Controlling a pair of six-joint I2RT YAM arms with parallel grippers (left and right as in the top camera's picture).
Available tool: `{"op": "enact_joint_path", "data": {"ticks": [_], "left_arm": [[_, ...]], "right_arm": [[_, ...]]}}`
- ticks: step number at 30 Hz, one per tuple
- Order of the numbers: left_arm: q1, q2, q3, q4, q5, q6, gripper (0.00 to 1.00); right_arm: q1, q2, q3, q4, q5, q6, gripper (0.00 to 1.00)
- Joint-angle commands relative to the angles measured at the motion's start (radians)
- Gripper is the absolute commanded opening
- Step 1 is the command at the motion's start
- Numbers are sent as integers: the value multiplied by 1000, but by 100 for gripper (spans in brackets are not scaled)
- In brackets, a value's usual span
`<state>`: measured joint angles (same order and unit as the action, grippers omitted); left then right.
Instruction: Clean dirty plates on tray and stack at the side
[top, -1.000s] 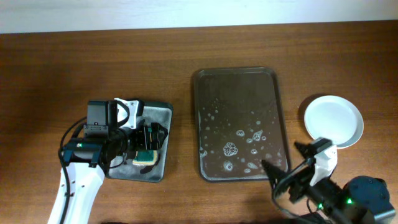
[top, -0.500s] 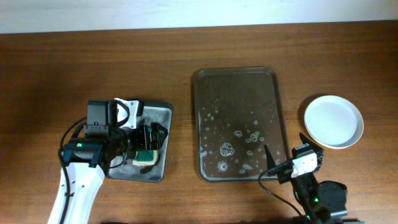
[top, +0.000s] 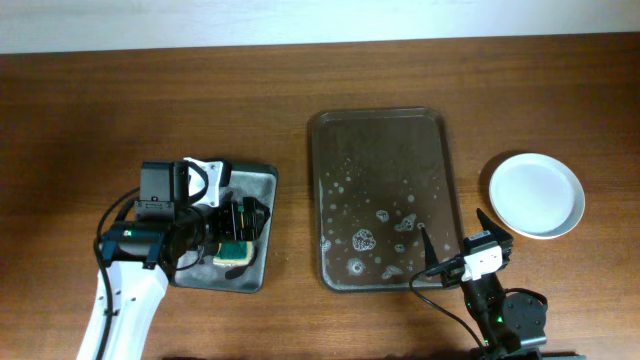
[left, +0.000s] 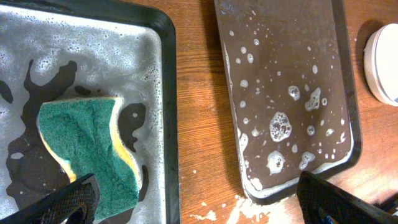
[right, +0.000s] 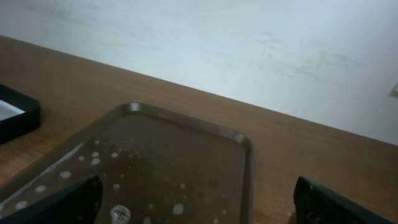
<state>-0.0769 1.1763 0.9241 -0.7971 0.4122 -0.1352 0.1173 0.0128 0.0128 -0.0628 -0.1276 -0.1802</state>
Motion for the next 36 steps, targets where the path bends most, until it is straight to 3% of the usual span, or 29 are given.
{"op": "enact_joint_path", "data": {"ticks": [1, 8, 11, 16, 23, 26, 33, 36], "left_arm": [[5, -6, 13, 2, 11, 2, 100], [3, -71, 2, -3, 5, 2, 100], [3, -241, -34, 6, -145, 10, 99], [4, -624, -221, 237, -148, 60, 100], [41, -1001, -597, 575, -171, 80, 99], [41, -1149, -720, 636, -190, 80, 99], [41, -1172, -919, 897, -251, 80, 100], [43, -1172, -916, 848, -260, 80, 99]], "right_arm": [[-6, -6, -7, -4, 9, 1, 99], [-6, -6, -7, -4, 9, 1, 99], [-6, -6, -7, -4, 9, 1, 99], [-6, -6, -7, -4, 9, 1, 99], [-6, -6, -7, -4, 9, 1, 99], [-6, -6, -7, -4, 8, 1, 99], [-6, -6, -7, -4, 9, 1, 99], [-6, -6, -7, -4, 8, 1, 99]]}}
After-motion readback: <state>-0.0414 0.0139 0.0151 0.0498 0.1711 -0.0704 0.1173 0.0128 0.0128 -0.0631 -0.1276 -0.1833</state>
